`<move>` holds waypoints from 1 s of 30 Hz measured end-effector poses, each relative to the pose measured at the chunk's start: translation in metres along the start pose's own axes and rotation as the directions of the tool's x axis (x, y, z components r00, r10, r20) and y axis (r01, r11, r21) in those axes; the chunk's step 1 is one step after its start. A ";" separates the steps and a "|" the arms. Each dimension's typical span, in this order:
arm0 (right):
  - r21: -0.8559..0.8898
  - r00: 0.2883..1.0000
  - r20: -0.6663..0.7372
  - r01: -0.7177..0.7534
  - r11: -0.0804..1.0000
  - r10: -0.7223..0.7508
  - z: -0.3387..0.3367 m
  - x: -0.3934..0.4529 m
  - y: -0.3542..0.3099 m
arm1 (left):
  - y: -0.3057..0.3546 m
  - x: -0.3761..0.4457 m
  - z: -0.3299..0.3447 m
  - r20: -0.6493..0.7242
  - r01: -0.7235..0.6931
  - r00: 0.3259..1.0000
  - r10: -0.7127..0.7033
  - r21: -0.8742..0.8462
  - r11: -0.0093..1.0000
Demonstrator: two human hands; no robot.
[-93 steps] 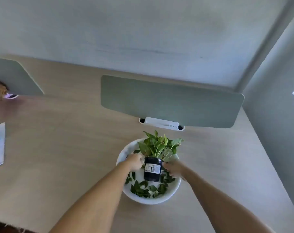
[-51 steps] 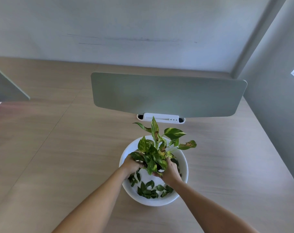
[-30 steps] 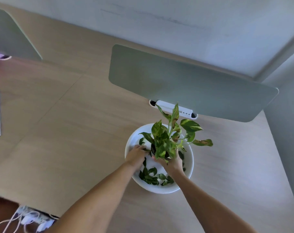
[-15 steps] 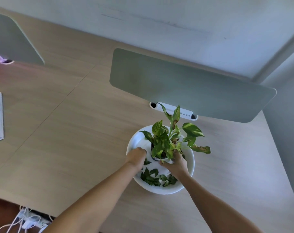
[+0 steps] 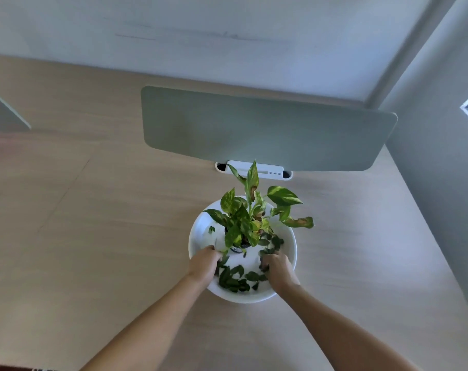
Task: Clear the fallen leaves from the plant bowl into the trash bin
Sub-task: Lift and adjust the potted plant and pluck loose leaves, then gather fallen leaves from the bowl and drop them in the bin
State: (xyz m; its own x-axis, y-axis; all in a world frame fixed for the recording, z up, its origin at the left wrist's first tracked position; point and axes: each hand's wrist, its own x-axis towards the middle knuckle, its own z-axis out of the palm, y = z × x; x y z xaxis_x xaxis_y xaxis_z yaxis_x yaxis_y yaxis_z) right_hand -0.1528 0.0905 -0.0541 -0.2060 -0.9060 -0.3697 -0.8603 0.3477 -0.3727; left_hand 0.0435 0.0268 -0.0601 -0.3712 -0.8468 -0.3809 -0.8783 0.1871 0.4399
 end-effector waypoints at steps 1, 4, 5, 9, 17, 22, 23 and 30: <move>0.048 1.000 -0.016 -0.024 0.999 0.025 0.000 0.000 0.000 | -0.003 0.000 0.000 -0.004 -0.001 1.000 0.001 -0.042 0.999; 0.262 0.987 -0.078 -0.113 0.958 0.137 -0.002 -0.001 0.001 | -0.010 0.001 0.002 -0.068 0.004 0.997 -0.022 -0.246 0.969; 0.348 0.977 -0.092 -0.150 0.925 0.193 -0.003 -0.002 0.001 | -0.012 0.002 0.003 -0.102 0.009 0.994 -0.045 -0.329 0.944; 0.705 0.918 0.003 -0.283 0.650 0.397 -0.008 -0.007 0.002 | -0.011 0.000 0.002 -0.017 0.159 0.969 -0.245 -0.717 0.679; 0.983 0.903 0.112 -0.162 0.087 0.414 -0.013 -0.031 0.018 | 0.024 -0.011 0.010 0.227 0.274 0.955 -0.191 -0.923 0.270; 0.998 0.913 0.057 -0.036 -0.058 0.403 -0.026 -0.068 0.058 | 0.079 -0.027 0.029 0.310 0.311 0.950 -0.042 -0.921 0.233; 0.998 0.910 0.043 -0.017 -0.067 0.412 -0.027 -0.077 0.070 | 0.092 -0.031 0.035 0.323 0.317 0.946 -0.008 -0.922 0.221; 0.998 0.859 -0.018 0.049 -0.047 0.512 -0.039 -0.180 0.186 | 0.212 -0.081 0.115 0.393 0.335 0.906 0.154 -0.892 0.304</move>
State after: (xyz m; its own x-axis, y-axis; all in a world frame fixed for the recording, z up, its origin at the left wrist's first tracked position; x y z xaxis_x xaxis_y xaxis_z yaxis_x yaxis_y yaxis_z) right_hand -0.2937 0.3085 -0.0235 -0.6257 -0.6046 -0.4929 0.4954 0.1801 -0.8498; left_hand -0.1466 0.1925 -0.0292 -0.5901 -0.5431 -0.5974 -0.1227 -0.6710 0.7312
